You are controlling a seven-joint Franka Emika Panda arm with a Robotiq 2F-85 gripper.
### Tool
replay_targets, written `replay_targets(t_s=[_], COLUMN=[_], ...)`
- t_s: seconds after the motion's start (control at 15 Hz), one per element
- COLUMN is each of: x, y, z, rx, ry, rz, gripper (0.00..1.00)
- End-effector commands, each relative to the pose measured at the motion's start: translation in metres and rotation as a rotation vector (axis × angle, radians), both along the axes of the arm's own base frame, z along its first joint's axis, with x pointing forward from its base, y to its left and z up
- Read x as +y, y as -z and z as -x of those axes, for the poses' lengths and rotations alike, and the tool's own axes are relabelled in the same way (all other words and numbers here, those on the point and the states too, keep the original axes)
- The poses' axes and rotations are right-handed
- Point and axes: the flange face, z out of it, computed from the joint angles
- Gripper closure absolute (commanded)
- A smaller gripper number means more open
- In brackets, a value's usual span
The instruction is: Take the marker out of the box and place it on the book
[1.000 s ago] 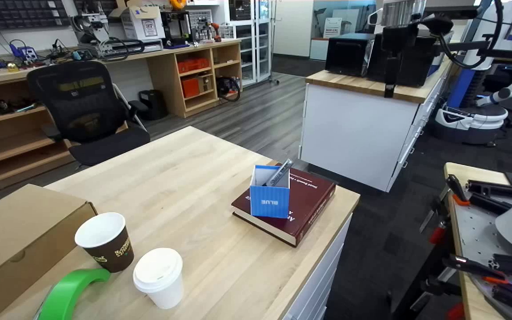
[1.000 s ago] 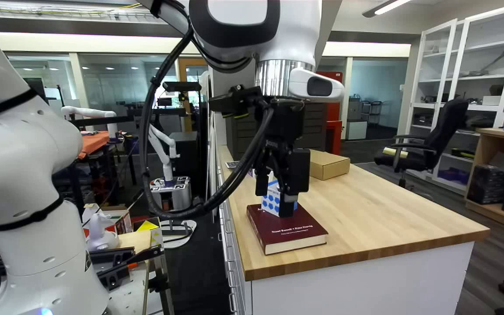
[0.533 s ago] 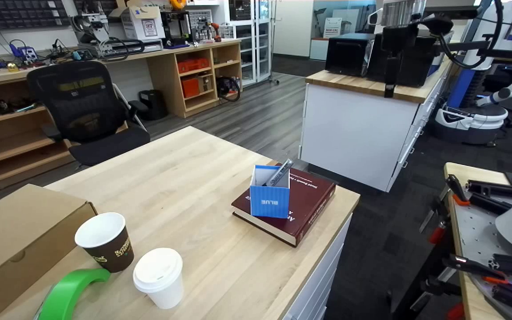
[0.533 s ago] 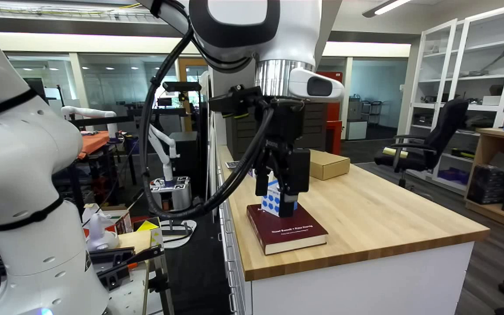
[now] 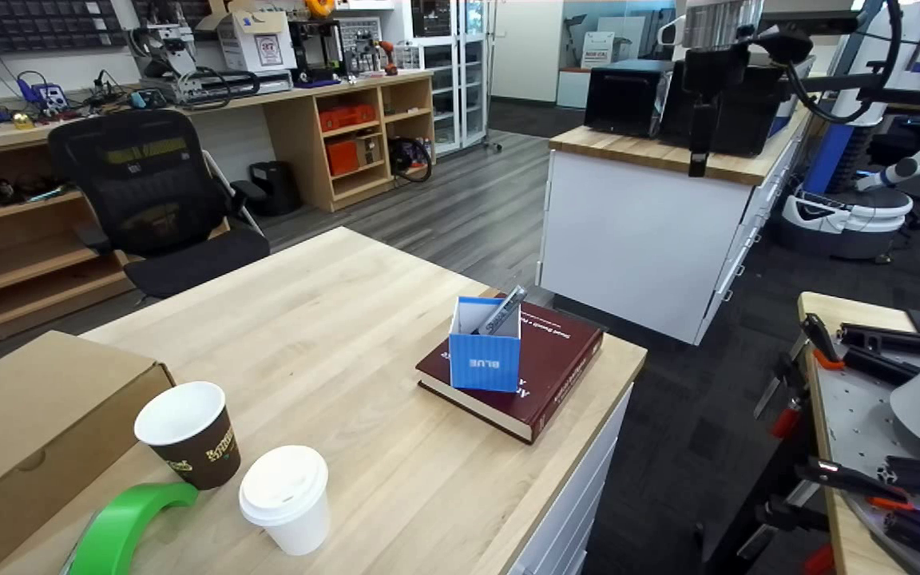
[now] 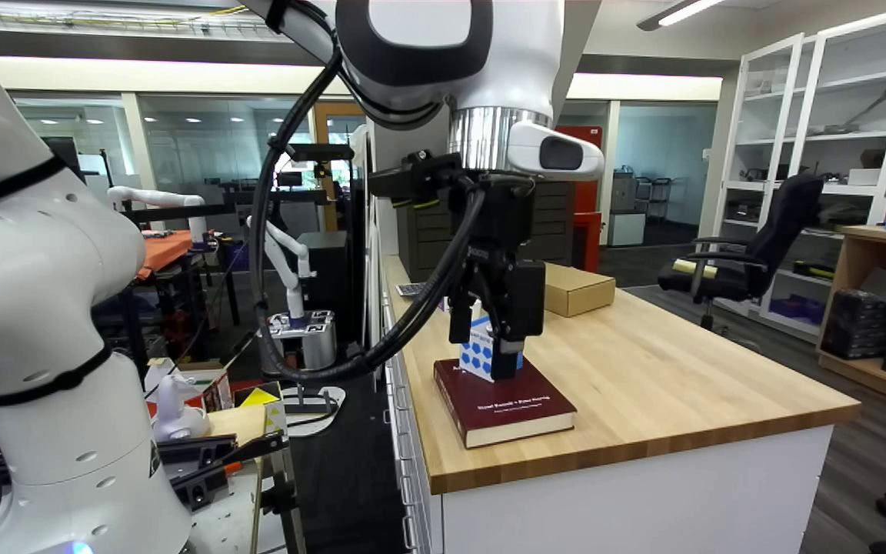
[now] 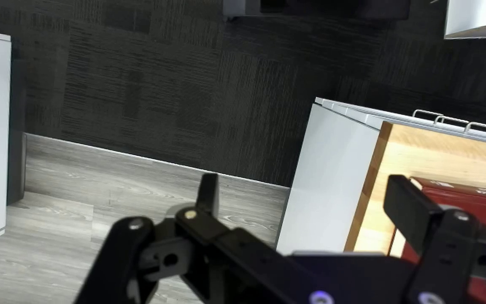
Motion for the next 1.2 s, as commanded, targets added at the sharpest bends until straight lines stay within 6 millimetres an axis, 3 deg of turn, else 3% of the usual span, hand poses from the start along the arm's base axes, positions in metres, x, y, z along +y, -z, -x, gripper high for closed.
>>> replay_targets(t_s=[0.0,0.87,1.13], x=[0.019,0.108,0.145], y=[0.003,0.015,0.012], z=[-0.015,-0.067,-0.079], rx=[-0.027,-0.104,-0.122], ry=[-0.028,-0.158,-0.201], rz=[0.014,-0.024,-0.055], gripper=[0.0,0.0,0.0])
